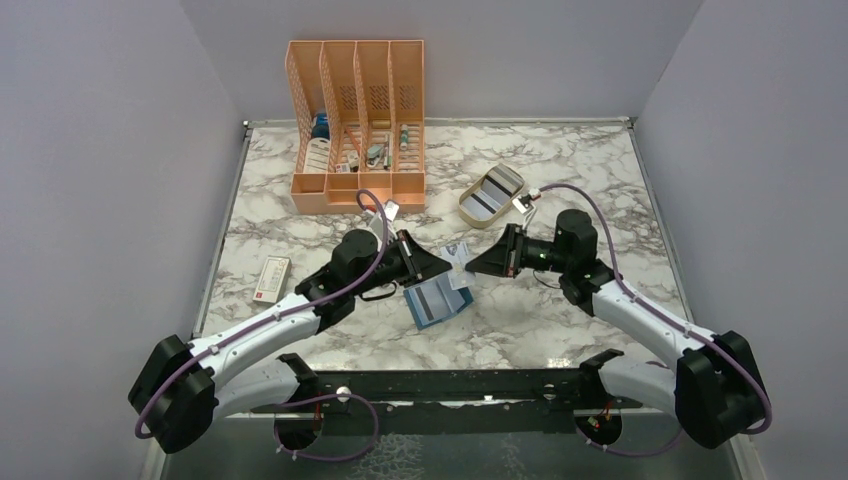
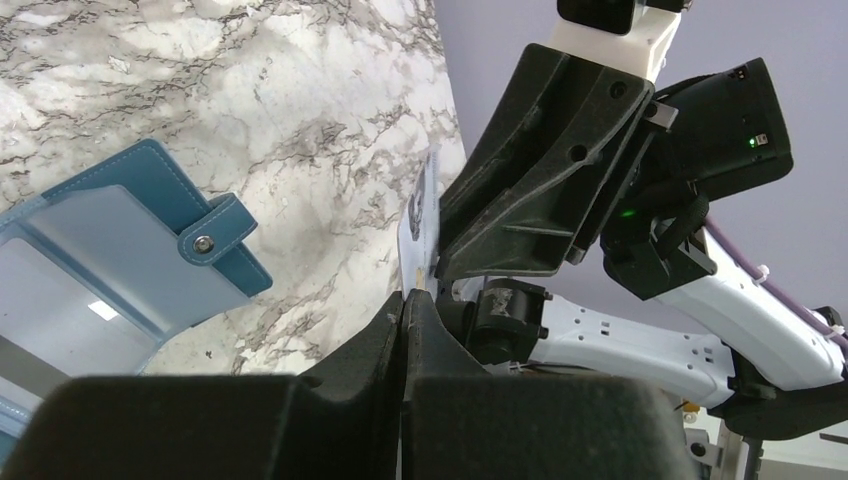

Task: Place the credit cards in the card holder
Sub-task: Pick up the credit card from the storage box, then insert the credit card into the card holder.

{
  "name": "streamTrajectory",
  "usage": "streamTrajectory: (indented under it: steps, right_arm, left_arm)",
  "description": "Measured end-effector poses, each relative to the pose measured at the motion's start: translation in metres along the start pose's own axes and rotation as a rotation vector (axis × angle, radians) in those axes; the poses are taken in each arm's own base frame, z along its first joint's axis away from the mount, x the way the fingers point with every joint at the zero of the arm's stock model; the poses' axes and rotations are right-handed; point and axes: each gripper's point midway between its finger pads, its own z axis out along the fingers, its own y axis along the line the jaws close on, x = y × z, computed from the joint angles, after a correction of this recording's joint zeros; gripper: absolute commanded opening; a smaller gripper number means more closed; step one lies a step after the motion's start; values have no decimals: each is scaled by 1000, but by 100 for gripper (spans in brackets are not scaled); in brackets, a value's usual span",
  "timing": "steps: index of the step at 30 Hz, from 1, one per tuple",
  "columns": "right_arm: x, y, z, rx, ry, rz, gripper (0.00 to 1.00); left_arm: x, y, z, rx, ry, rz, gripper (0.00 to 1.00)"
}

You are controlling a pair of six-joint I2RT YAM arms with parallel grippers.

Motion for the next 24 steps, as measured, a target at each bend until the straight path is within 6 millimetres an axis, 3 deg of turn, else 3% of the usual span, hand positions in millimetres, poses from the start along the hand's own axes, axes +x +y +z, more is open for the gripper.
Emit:
streamTrajectory:
  steps: [3,7,17,24]
  right_arm:
    - [2,-3,0,11,8,2,38]
    - [6,-16,-1,74,16,17,48]
    - [-4,-52,-6,327,-2,-20,54]
    - [-5,-55,11,452,59,-123,60]
  left_arm:
    - [0,1,0,2,-5,4,0]
    - [1,11,0,-28,-12,12,0]
    - [9,56,-7,-210,3,55,0]
    - [14,79,-12,-303,24,66,0]
